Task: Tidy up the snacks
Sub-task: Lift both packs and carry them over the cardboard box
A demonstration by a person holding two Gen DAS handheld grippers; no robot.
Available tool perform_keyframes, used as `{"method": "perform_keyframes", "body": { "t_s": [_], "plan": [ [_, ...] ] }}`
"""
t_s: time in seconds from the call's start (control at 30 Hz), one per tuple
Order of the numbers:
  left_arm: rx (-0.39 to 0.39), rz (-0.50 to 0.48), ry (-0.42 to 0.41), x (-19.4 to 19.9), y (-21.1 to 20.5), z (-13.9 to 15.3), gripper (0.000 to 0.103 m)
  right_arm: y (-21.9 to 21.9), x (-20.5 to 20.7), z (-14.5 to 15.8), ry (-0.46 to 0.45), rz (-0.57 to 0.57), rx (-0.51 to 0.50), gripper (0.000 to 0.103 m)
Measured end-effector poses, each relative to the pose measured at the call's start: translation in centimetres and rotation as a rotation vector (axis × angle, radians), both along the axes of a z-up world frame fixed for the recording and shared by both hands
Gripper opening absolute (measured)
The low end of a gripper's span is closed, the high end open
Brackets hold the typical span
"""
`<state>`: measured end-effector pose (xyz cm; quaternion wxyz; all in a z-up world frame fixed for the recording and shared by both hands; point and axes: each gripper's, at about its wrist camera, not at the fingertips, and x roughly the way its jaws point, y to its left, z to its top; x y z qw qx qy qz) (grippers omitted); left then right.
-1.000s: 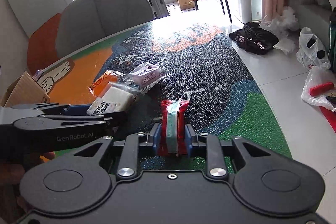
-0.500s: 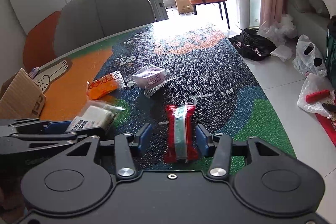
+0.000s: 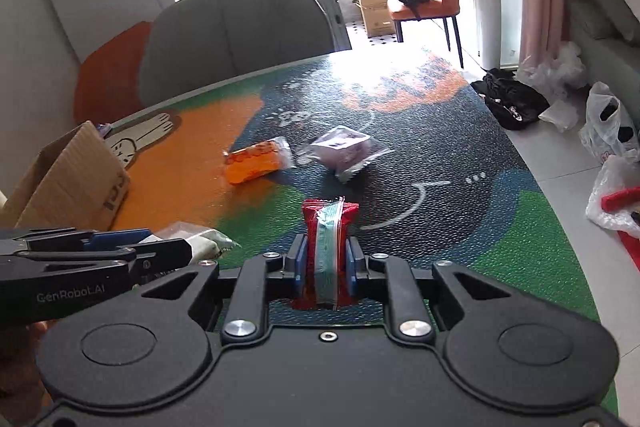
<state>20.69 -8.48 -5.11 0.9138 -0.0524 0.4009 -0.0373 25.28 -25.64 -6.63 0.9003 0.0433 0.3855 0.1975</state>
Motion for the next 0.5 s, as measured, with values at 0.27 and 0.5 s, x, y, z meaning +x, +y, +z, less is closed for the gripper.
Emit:
{"method": "perform_keyframes", "body": {
  "t_s": [0.27, 0.5],
  "plan": [
    [-0.038, 0.014, 0.034, -1.1, 1.2, -0.4, 0.004, 1.3, -1.7, 1.0, -0.013, 0.028, 0.010, 0.018],
    [0.003, 0.029, 0.031, -1.2, 0.7, -0.6, 0.057, 1.2, -2.3, 0.7, 0.000, 0.020, 0.010, 0.018]
  ]
}}
